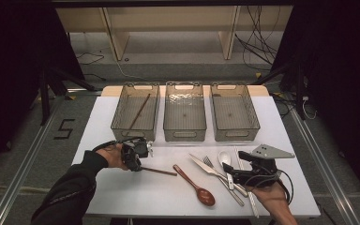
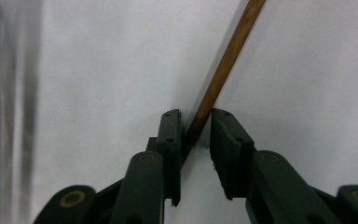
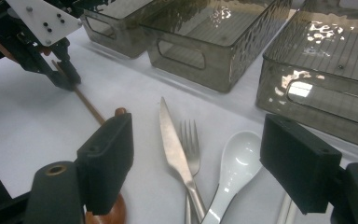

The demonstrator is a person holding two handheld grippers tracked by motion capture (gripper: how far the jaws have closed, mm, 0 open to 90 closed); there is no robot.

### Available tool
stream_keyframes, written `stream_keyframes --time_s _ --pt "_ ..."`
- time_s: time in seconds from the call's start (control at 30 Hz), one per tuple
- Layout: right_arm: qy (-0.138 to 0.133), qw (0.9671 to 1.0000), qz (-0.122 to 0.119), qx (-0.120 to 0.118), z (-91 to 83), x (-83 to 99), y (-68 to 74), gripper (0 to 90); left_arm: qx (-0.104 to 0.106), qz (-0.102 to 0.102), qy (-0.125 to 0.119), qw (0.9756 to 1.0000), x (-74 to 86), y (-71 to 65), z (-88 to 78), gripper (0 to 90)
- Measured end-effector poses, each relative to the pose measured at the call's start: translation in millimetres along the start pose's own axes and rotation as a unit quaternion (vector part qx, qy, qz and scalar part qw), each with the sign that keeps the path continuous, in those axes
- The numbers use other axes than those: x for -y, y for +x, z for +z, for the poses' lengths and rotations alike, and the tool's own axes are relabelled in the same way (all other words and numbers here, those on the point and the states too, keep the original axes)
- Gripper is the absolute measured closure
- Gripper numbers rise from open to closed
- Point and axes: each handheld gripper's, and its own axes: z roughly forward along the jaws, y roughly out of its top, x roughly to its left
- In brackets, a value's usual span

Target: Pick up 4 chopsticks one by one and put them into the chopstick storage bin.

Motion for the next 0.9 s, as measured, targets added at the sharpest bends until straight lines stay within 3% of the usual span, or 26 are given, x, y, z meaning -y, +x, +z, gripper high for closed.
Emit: stream_keyframes --time_s 0.3,0.9 --pt "0.000 1.0000 -0.001 0.000 -1.1 -0.3 -0.5 26.7 0.009 0.024 0.014 0.9996 -0.8 -3.3 -0.2 80.5" --pt "0.000 1.0000 -0.002 0.000 -1.3 -0.5 -0.6 26.7 0.014 0.039 0.011 0.9991 1.0 -5.1 -0.9 84.5"
